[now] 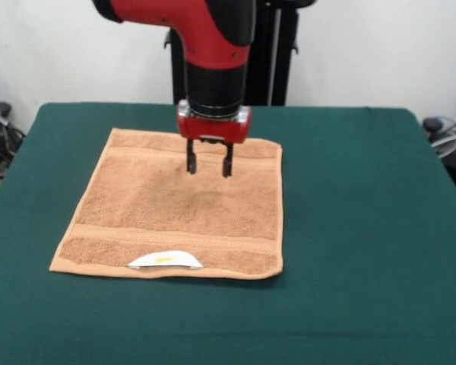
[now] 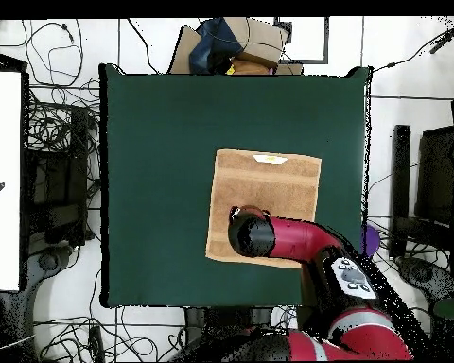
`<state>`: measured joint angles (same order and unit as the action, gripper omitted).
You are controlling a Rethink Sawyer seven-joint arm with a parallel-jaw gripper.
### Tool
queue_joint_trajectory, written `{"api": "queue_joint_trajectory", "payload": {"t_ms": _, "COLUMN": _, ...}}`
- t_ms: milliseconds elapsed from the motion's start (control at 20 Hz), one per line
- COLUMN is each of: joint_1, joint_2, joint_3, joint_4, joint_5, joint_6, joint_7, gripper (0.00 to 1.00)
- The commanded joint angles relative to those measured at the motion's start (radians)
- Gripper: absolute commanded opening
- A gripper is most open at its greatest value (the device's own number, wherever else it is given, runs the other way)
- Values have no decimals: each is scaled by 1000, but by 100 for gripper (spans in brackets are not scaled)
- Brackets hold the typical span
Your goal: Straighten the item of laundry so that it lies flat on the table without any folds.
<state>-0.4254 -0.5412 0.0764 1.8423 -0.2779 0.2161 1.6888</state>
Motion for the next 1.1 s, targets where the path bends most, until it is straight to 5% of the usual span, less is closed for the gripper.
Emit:
{"api": "queue_joint_trajectory", "payload": {"t_ms": 50, "joint_1": 58, "joint_2": 41, "joint_3": -20, "joint_4": -29, "joint_5": -54, "joint_6": 5, "joint_7": 82, "gripper": 100}}
{"api": "queue_joint_trajectory", "payload": {"t_ms": 700, "joint_1": 102, "joint_2": 108, "joint_3": -53, "joint_4": -48, "joint_5": -36, "joint_6": 33, "joint_7": 91, "gripper": 100}}
{"api": "queue_joint_trajectory", "payload": {"t_ms": 750, "joint_1": 99, "joint_2": 106, "joint_3": -51, "joint_4": -46, "joint_5": -32, "joint_6": 38, "joint_7": 86, "gripper": 0}}
{"api": "queue_joint_trajectory", "payload": {"t_ms": 1100, "joint_1": 103, "joint_2": 108, "joint_3": -51, "joint_4": -65, "joint_5": -29, "joint_6": 91, "joint_7": 62, "gripper": 0}}
